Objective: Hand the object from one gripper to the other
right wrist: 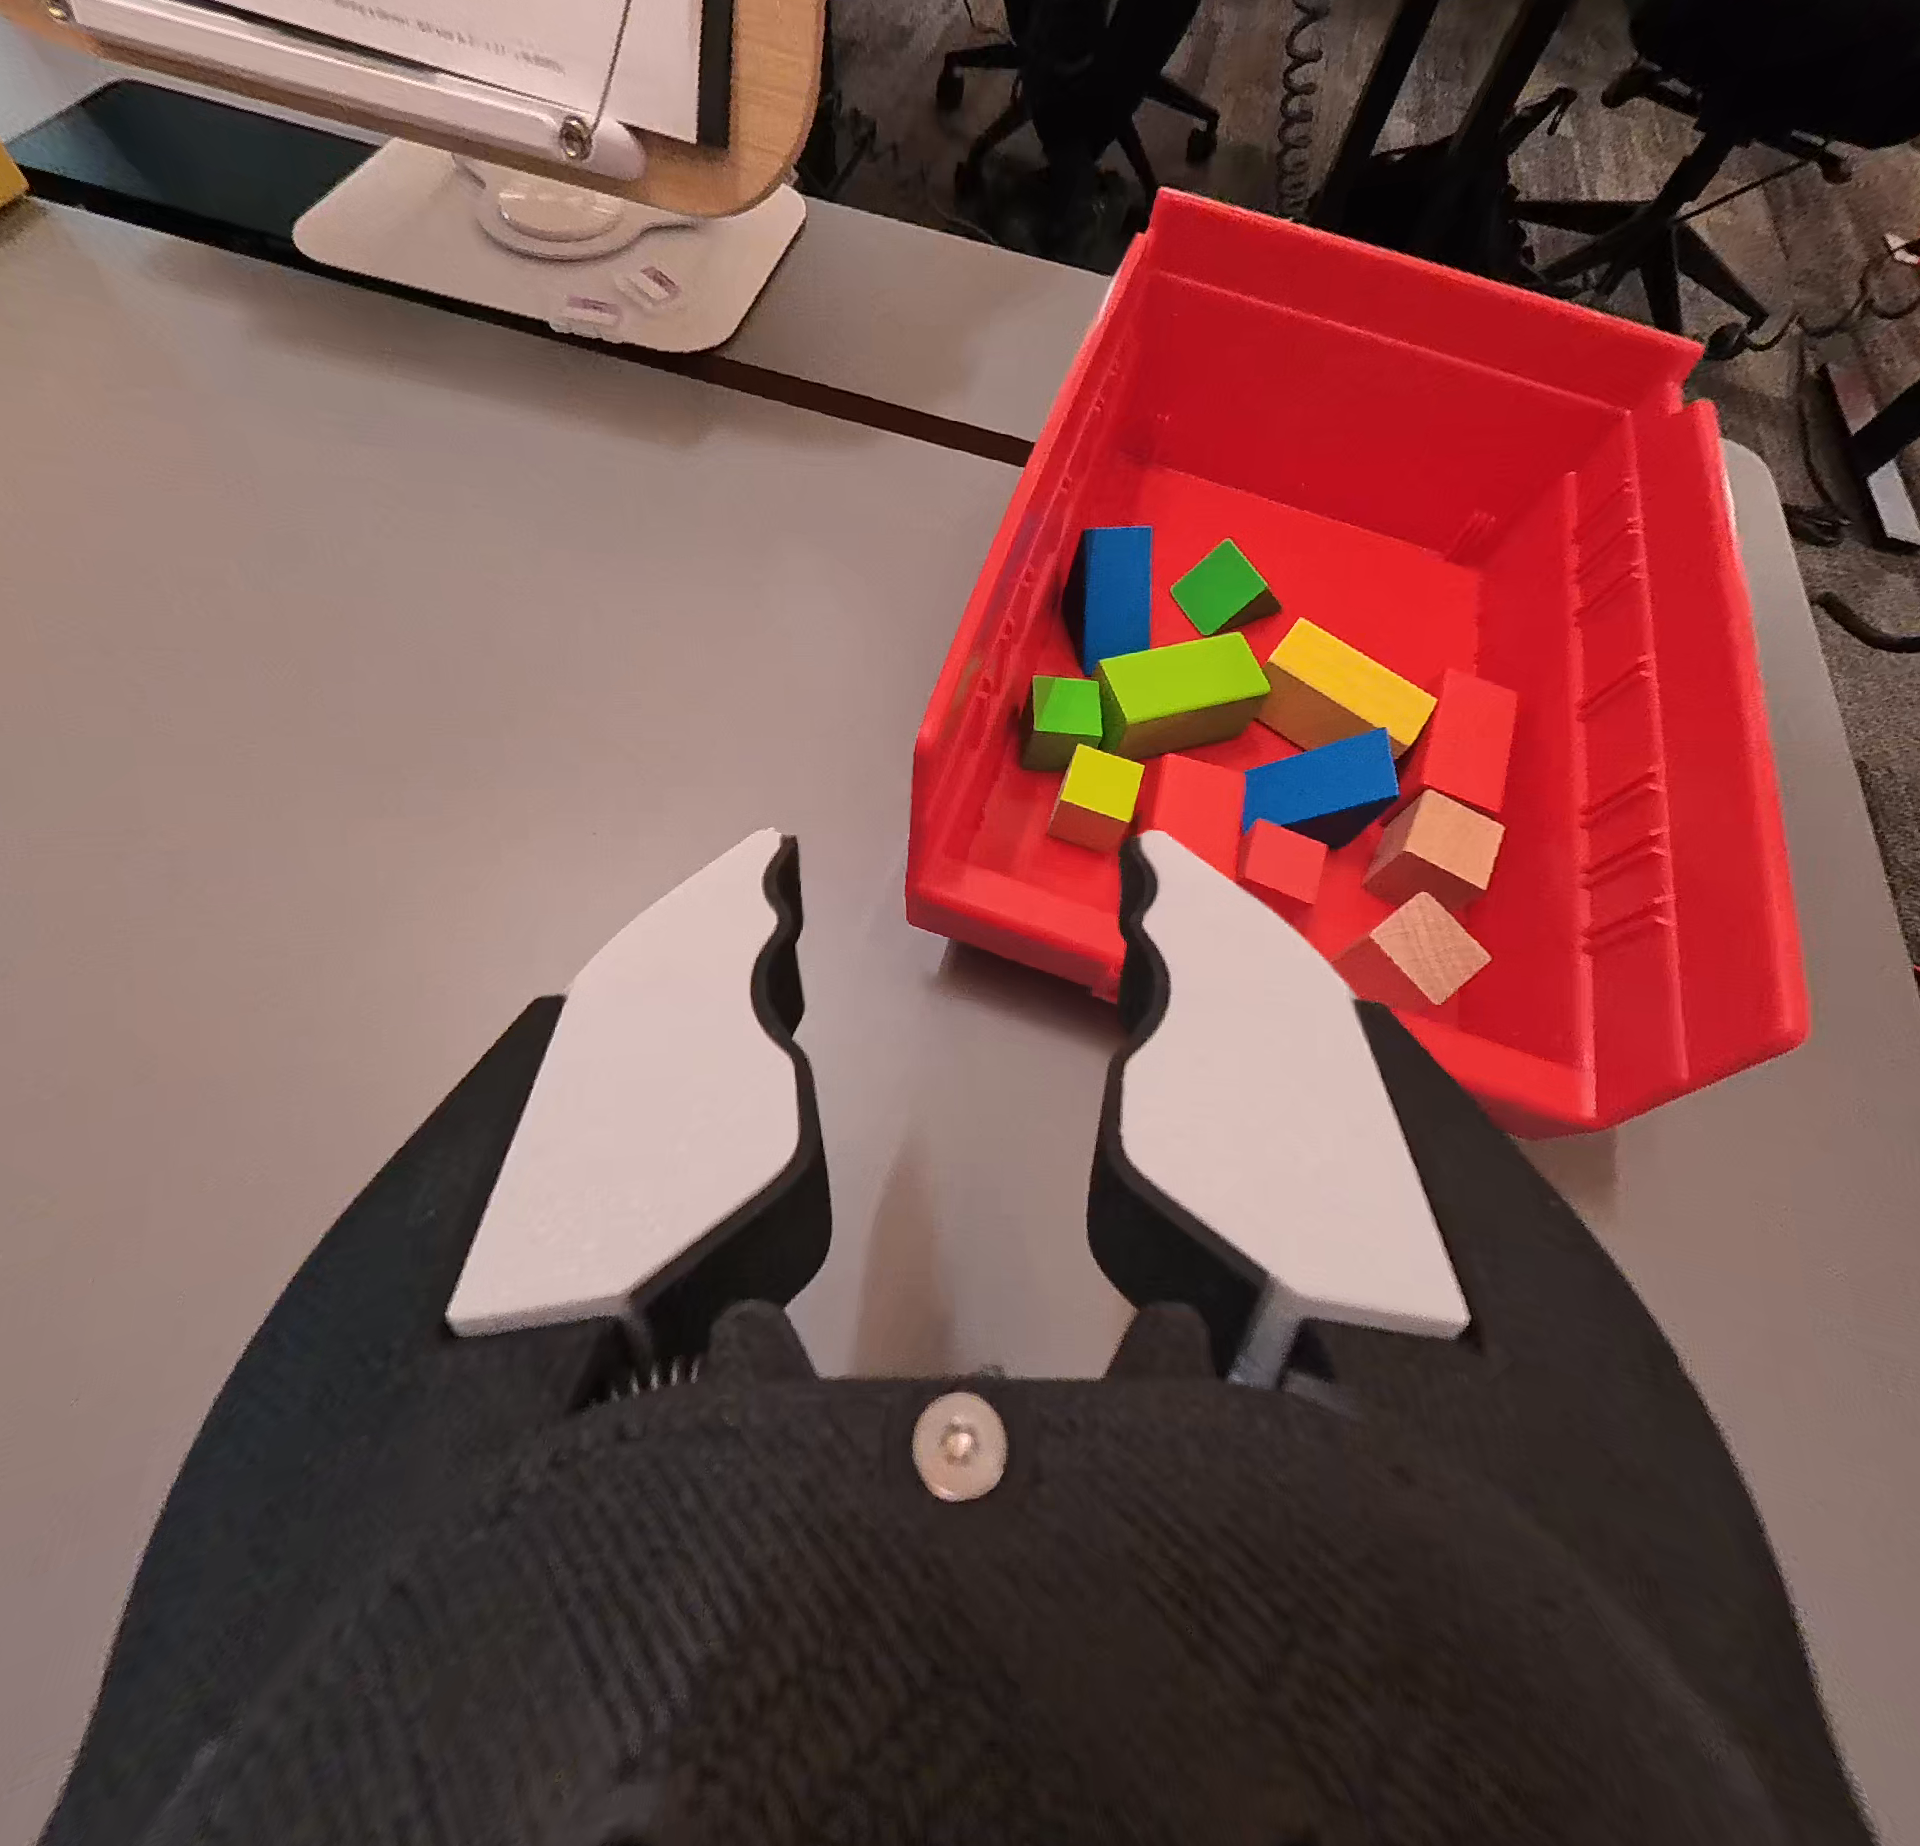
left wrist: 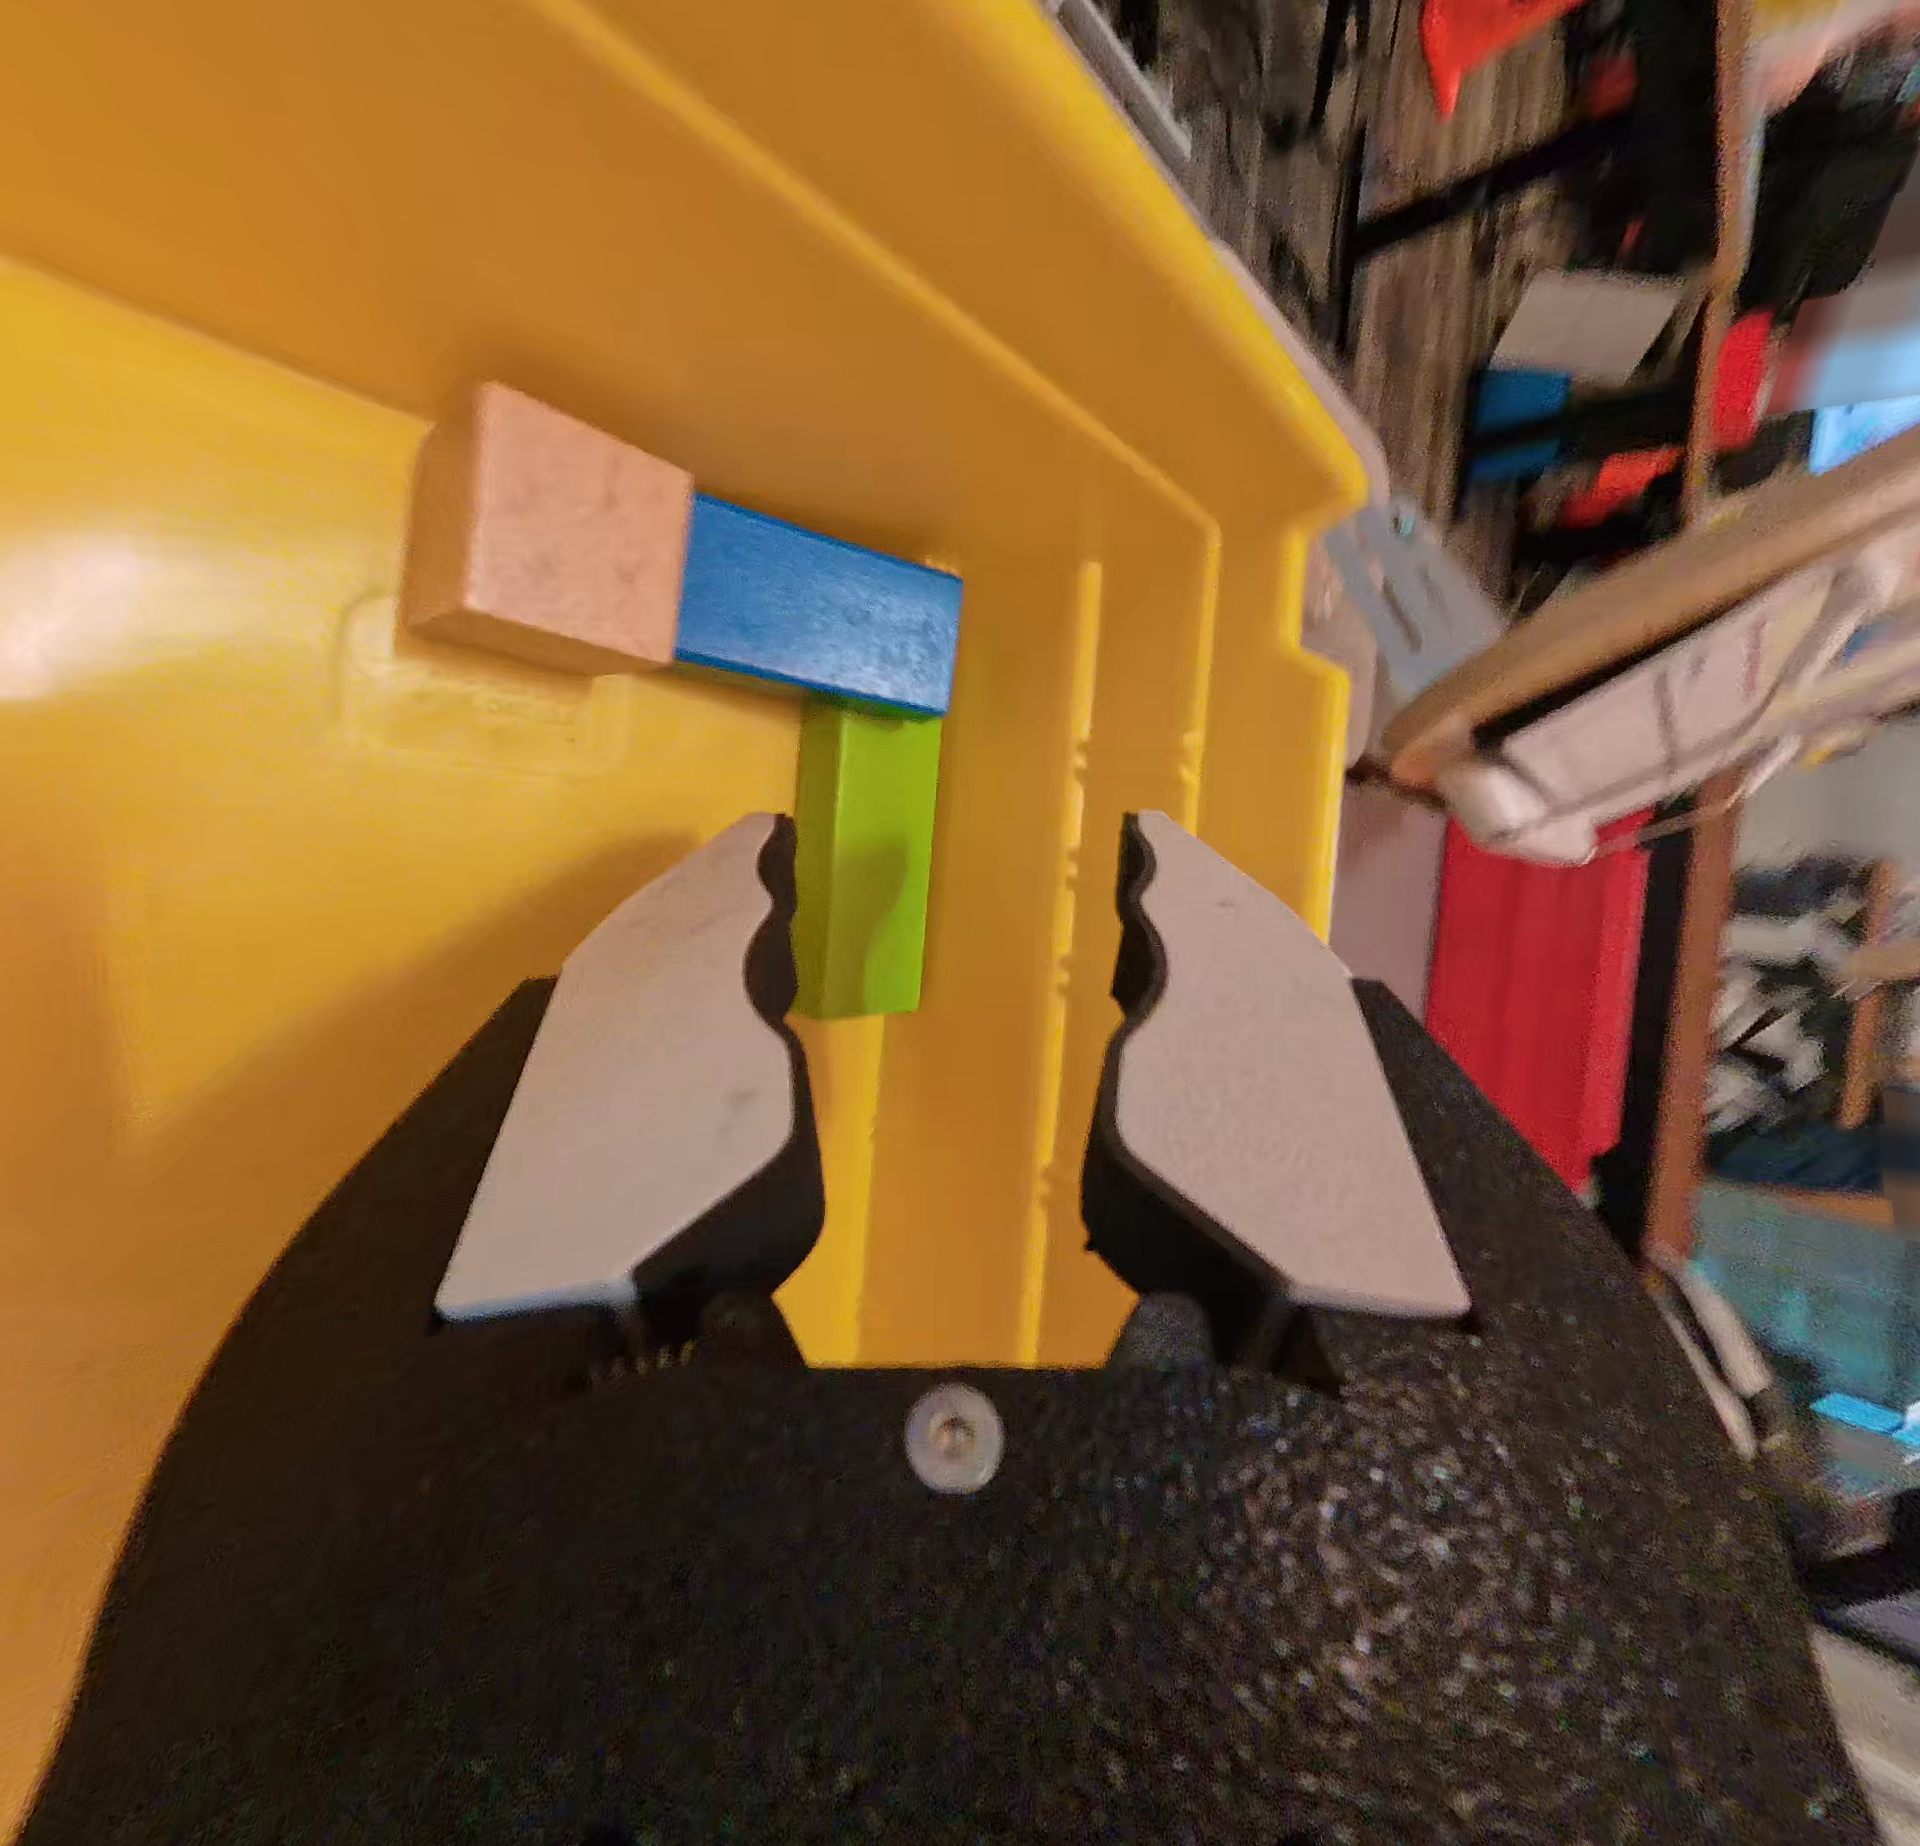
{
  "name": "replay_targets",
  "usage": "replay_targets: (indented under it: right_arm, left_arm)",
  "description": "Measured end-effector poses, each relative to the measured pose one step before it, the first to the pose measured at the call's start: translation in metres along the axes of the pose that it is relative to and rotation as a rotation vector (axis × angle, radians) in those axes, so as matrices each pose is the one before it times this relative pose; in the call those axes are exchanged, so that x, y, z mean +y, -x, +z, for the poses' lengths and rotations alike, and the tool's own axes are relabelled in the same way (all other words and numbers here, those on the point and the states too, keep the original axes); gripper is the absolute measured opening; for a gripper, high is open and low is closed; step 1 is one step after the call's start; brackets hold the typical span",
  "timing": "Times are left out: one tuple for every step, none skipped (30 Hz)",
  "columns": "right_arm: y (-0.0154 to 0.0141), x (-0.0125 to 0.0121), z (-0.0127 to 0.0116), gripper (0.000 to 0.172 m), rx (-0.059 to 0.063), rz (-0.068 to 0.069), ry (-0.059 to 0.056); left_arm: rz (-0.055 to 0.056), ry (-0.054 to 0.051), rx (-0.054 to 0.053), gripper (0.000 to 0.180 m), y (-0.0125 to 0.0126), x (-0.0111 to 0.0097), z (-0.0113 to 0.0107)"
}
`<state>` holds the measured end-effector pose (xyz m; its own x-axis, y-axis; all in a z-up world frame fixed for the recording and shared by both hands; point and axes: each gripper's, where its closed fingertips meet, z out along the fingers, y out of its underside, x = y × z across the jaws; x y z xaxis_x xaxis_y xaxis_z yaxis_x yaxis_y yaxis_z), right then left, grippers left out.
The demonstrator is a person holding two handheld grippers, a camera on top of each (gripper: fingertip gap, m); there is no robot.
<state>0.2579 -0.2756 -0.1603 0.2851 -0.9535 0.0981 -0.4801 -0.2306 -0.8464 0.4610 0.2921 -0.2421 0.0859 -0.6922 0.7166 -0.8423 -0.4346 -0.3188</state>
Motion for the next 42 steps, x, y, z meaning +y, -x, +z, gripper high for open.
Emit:
replay_targets:
  right_arm:
    - [0.00037,0.00025,-0.00001,0.059,0.0012,-0.0067,0.0001]
    - [-0.00007,0.00044,-0.00001,0.059,0.0018,-0.0057,-0.001]
    - [-0.00024,0.00061,0.00013,0.059,0.0007,-0.0011,-0.0003]
    - [-0.00028,0.00049,0.00007,0.059,-0.0019,0.004,-0.0005]
    - [0.0002,0.00011,0.00032,0.059,-0.0056,0.0057,-0.0032]
    - [-0.00024,-0.00037,0.00036,0.059,-0.0034,0.0067,-0.0059]
    - [-0.00052,-0.00014,0.00034,0.059,-0.0012,0.0052,-0.0046]
    - [-0.00041,0.00023,0.00057,0.059,-0.0016,0.0011,-0.0023]
    - [-0.00047,0.00067,0.00078,0.059,-0.0001,-0.0018,0.0005]
    - [-0.00062,0.0008,0.00065,0.059,0.0007,-0.0006,0.0024]
    - [0.0,0.00032,0.00046,0.059,-0.0025,0.0001,-0.0003]
    - [0.0,0.00002,0.00003,0.06,-0.0028,0.0006,-0.0027]
    - [-0.00018,0.00004,-0.0002,0.06,-0.0017,-0.0006,-0.0026]
    - [-0.00043,0.00068,-0.00043,0.06,-0.0012,-0.0014,0.0003]
    - [-0.00086,0.00082,-0.0009,0.06,0.001,-0.0016,0.0012]
    - [-0.00128,0.00097,-0.00096,0.06,0.003,-0.0018,0.001]
    - [-0.00137,0.00125,-0.00103,0.06,0.0023,-0.0018,0.0022]
    - [-0.00169,0.00131,-0.00106,0.06,0.0031,0.0001,0.0035]
    - [-0.00169,0.00113,-0.00101,0.06,0.0041,0.0016,0.0017]
    - [-0.00152,0.00053,-0.00115,0.06,0.0031,0.0028,-0.0023]
    - [-0.00128,0.00025,-0.00106,0.06,0.0021,0.004,-0.0047]
    - [-0.00116,0.00033,-0.00077,0.06,0.0016,0.0049,-0.0031]
    - [-0.00088,0.00062,-0.00048,0.06,0.001,0.0052,-0.0001]
    - [-0.00054,0.00077,-0.00023,0.06,-0.0003,0.0041,0.001]
    - [-0.0003,0.00051,0.00016,0.06,-0.0009,0.0016,-0.0003]
    - [-0.00021,0.00056,0.00043,0.06,0.0003,0.0021,0.0009]
    - [0.00061,0.00059,0.00064,0.06,-0.0023,0.0019,0.0032]
    - [0.00106,0.00038,0.00057,0.06,-0.0043,-0.0014,0.0022]
    - [0.00098,0.00007,0.00062,0.06,-0.0025,-0.0034,0.0006]
    - [0.00063,0.00023,0.00077,0.06,-0.0001,-0.0025,0.0007]
    - [0.00062,0.00048,0.00066,0.06,-0.0016,-0.001,0.0026]
    - [0.0008,0.00047,0.00063,0.06,-0.0025,0.0004,0.0035]
    - [0.00066,0.00018,0.00041,0.06,-0.0015,0.0006,0.0014]
    - [0.00048,0.00001,0.00038,0.06,-0.0013,-0.0009,-0.0009]
    - [0.00022,0.00021,0.00038,0.06,-0.0004,-0.0006,0.0013]
    - [0.0,0.00058,0.00016,0.06,0.0008,0.0012,0.0038]
    - [0.00011,0.00013,-0.00006,0.06,0.0003,0.0006,0.0012]
    - [0.00009,-0.00023,-0.00019,0.06,0.0,-0.0001,-0.0026]
    - [0.00003,-0.0001,-0.00018,0.06,0.001,0.002,-0.0024]
    - [0.00025,0.00008,-0.00032,0.06,-0.0001,0.0035,0.0]
    - [0.00041,0.00004,-0.00038,0.06,-0.0011,0.0015,0.0007]
    - [0.0002,-0.00018,-0.00061,0.06,0.0014,-0.0007,-0.0005]
  left_arm:
    - [-0.0704,-0.0246,0.0134,0.059,0.00264,-0.00336,0.002]
    - [-0.0682,-0.0218,0.0244,0.06,0.00083,-0.00235,0.00166]
    - [-0.0587,-0.0149,0.0186,0.062,0.00081,-0.00094,0.00163]
    - [-0.0432,-0.0129,0.0041,0.066,0.00186,-0.00003,0.00177]
    - [-0.0332,-0.0132,-0.008,0.068,0.00289,0.00029,0.00189]
    - [-0.038,-0.0137,-0.0105,0.068,0.00325,0.0003,0.00198]
    - [-0.0487,-0.0189,-0.0008,0.069,0.00214,-0.00066,0.00189]
    - [-0.0543,-0.0228,0.0134,0.069,0.00055,-0.00146,0.00196]
    - [-0.0571,-0.0224,0.0212,0.069,-0.0002,-0.00167,0.00212]
    - [-0.0547,-0.0182,0.0287,0.068,-0.00121,-0.00151,0.00262]
    - [-0.0492,-0.0099,0.0366,0.068,-0.00229,-0.00061,0.00265]
    - [-0.0355,-0.0115,0.0349,0.068,-0.00272,-0.00082,0.00242]
    - [-0.0305,-0.0126,0.0225,0.067,-0.0016,-0.00115,0.0018]
    - [-0.0342,-0.0144,0.0203,0.068,-0.00097,-0.00188,0.0015]
    - [-0.0341,-0.0129,0.025,0.066,-0.00113,-0.0021,0.00147]
    - [-0.0344,-0.0098,0.027,0.061,-0.00069,-0.00196,0.00145]
    - [-0.027,-0.0107,0.0243,0.054,-0.0004,-0.00207,0.0013]
    - [-0.014,-0.0084,0.0202,0.051,-0.00115,-0.00143,0.00134]
    - [-0.0113,-0.0097,0.0111,0.052,-0.00085,-0.00113,0.0014]
    - [-0.0089,-0.0141,0.0039,0.052,-0.00047,-0.00148,0.00087]
    - [-0.0069,-0.0121,0.0013,0.052,-0.00045,-0.00148,0.00063]
    - [-0.0082,-0.01,0.0038,0.053,-0.0007,-0.00153,0.00042]
    - [-0.0074,-0.0125,0.0052,0.053,-0.00079,-0.00182,0.00051]
    - [-0.0051,-0.0145,0.0039,0.053,-0.00052,-0.00176,0.00041]
    - [-0.0032,-0.0134,0.0021,0.052,-0.00027,-0.00155,0.00043]
    - [-0.0025,-0.0117,0.0018,0.052,-0.00021,-0.00127,0.00043]
    - [-0.0028,-0.0098,0.0016,0.051,-0.00013,-0.00114,0.00029]
    - [-0.0013,-0.0066,0.0014,0.05,-0.00002,-0.00067,0.00019]
    - [0.0022,-0.0036,-0.0019,0.048,0.00056,-0.00026,-0.00006]
    - [0.0052,-0.0018,-0.0075,0.043,0.00171,-0.00015,0.00008]
    - [0.0083,0.0012,-0.015,0.033,0.00321,0.00011,-0.00017]
    - [0.0106,0.0045,-0.0196,0.021,0.0043,0.00043,-0.00019]
    - [0.0062,0.0027,-0.0026,0.02,0.00169,0.00025,-0.00005]
    - [-0.0012,0.0001,0.0103,0.019,-0.00053,-0.00001,-0.00007]
    - [0.0013,-0.0011,0.0108,0.019,-0.00094,-0.00028,-0.00016]
    - [0.0064,-0.0007,0.0108,0.018,-0.00101,-0.00022,-0.00015]
    - [0.0059,0.0023,0.0095,0.018,-0.00075,0.00025,-0.00005]
    - [0.0063,0.0037,0.0092,0.017,-0.00078,0.00055,-0.00015]
    - [0.0073,0.0047,0.0099,0.017,-0.00111,0.00078,-0.00018]
    - [0.0066,0.0061,0.0089,0.017,-0.00121,0.0009,-0.00038]
    - [0.0089,0.0061,0.0074,0.016,-0.00126,0.00104,-0.0007]
    - [0.0194,0.0048,0.0018,0.016,-0.0013,0.00109,-0.00104]
